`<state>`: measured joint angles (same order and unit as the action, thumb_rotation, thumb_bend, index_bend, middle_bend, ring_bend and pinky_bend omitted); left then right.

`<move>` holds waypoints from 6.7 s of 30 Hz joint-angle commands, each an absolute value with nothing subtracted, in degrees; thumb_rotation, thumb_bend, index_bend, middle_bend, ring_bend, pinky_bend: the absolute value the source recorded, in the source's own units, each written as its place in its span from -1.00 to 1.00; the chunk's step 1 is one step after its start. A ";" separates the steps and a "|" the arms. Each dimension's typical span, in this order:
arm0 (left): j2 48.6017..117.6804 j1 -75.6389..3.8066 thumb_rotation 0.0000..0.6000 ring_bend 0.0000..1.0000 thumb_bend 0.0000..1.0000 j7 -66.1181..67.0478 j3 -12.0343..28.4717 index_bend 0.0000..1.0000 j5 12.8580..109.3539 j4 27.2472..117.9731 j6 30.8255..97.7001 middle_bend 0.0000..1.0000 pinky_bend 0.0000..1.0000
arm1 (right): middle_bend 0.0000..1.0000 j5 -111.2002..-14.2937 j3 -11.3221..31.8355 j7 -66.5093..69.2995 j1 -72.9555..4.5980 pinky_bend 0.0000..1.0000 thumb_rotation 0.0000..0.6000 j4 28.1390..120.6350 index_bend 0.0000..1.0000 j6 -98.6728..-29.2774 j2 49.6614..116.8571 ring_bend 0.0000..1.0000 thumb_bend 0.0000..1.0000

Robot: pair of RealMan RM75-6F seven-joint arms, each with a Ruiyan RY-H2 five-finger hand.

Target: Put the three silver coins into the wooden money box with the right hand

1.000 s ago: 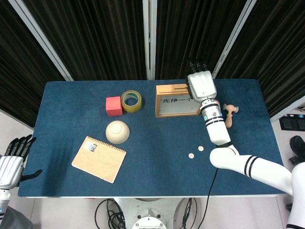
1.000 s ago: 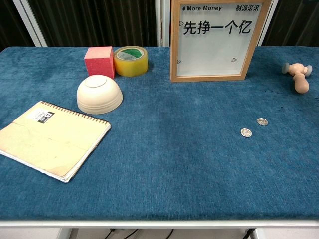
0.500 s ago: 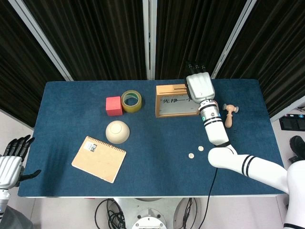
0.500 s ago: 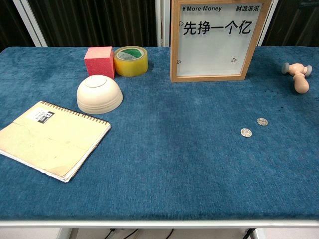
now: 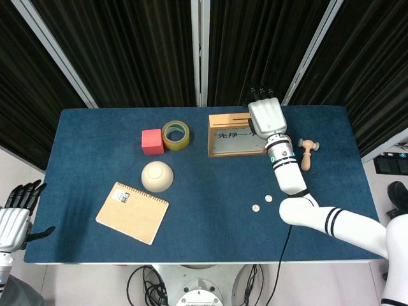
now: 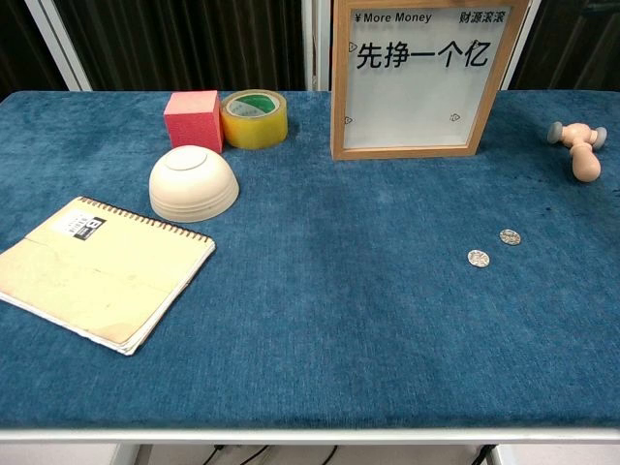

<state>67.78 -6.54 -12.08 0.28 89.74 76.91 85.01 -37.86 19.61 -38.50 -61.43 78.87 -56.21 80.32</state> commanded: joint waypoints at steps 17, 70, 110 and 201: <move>67.48 -6.45 1.00 -1.00 -1.00 -12.18 0.31 -0.99 91.17 77.96 87.02 -1.00 -1.00 | -1.00 -81.29 5.95 -12.36 -38.43 -1.00 1.00 94.11 -1.00 -82.92 69.40 -1.00 -0.31; 68.81 -5.18 1.00 -1.00 -1.00 -7.66 -0.30 -0.99 90.02 76.57 86.51 -1.00 -1.00 | -1.00 -86.44 -2.04 -11.61 -27.20 -1.00 1.00 75.37 -0.21 -64.80 88.61 -1.00 -0.35; 69.02 -5.39 1.00 -1.00 -1.00 -9.90 -0.22 -0.99 89.83 75.09 85.89 -1.00 -1.00 | -1.00 -85.71 -0.62 -12.03 -27.41 -1.00 1.00 73.64 -0.20 -61.75 90.79 -1.00 -0.33; 67.67 -5.02 1.00 -1.00 -1.00 -10.61 -0.75 -0.99 91.46 76.89 87.63 -1.00 -1.00 | -0.95 -70.15 26.62 -21.00 -37.86 -1.00 1.00 97.18 0.47 -65.96 68.37 -1.00 -0.23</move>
